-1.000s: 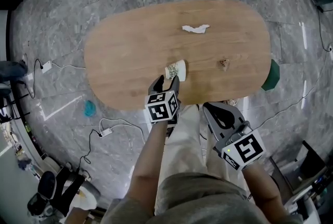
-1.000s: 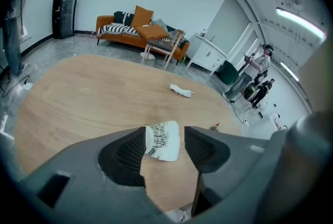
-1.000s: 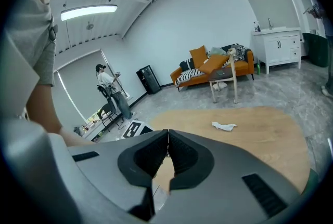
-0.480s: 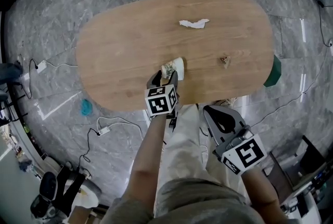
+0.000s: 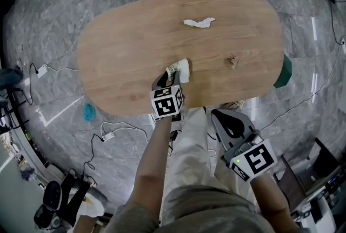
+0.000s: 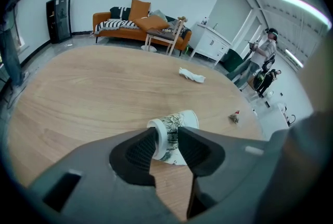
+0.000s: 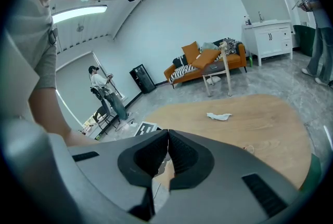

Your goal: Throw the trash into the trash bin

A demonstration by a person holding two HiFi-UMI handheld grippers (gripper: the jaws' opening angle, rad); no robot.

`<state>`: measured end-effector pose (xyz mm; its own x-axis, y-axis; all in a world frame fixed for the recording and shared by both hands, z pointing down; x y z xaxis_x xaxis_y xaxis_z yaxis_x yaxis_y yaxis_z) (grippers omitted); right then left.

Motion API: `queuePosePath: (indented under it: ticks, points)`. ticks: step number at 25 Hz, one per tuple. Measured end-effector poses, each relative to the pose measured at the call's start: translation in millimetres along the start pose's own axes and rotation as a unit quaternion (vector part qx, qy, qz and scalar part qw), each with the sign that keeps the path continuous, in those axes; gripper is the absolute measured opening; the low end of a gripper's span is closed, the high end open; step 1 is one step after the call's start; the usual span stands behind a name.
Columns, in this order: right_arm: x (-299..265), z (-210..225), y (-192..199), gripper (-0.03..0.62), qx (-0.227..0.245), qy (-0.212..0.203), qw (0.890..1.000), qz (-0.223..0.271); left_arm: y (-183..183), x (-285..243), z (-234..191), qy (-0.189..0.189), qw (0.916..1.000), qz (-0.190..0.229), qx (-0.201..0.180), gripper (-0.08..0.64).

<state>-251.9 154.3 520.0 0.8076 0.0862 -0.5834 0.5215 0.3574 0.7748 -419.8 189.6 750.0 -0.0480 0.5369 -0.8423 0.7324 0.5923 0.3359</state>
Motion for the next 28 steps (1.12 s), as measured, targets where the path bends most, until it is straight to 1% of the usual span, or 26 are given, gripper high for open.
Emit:
queuePosePath:
  ticks: [1, 6, 17, 28]
  points:
    - [0, 0, 0, 0.009, 0.000, 0.000, 1.000, 0.000, 0, 0, 0, -0.002, 1.0000, 0.001, -0.003, 0.143]
    - [3, -1, -4, 0.009, 0.005, 0.000, 1.000, 0.007, 0, 5, 4, 0.005, 0.9999, 0.000, -0.015, 0.130]
    - [15, -8, -28, 0.009, 0.023, 0.003, 0.999, 0.032, -5, 38, 27, 0.029, 0.9991, 0.007, -0.029, 0.127]
    - [39, -14, -51, 0.009, 0.043, 0.010, 0.997, 0.057, -17, 75, 52, 0.039, 0.9981, 0.019, -0.045, 0.127]
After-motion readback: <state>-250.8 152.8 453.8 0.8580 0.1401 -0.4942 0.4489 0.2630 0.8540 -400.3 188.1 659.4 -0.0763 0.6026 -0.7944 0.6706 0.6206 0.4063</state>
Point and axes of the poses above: the fingertips, and each gripper's own axes: x backward along the fingers, z to its right, y out of its underside, the point moved 6 cm from there along x, backward along the fingers, and after that the axes turned 15 degrees about x, right-handed, at the moved point
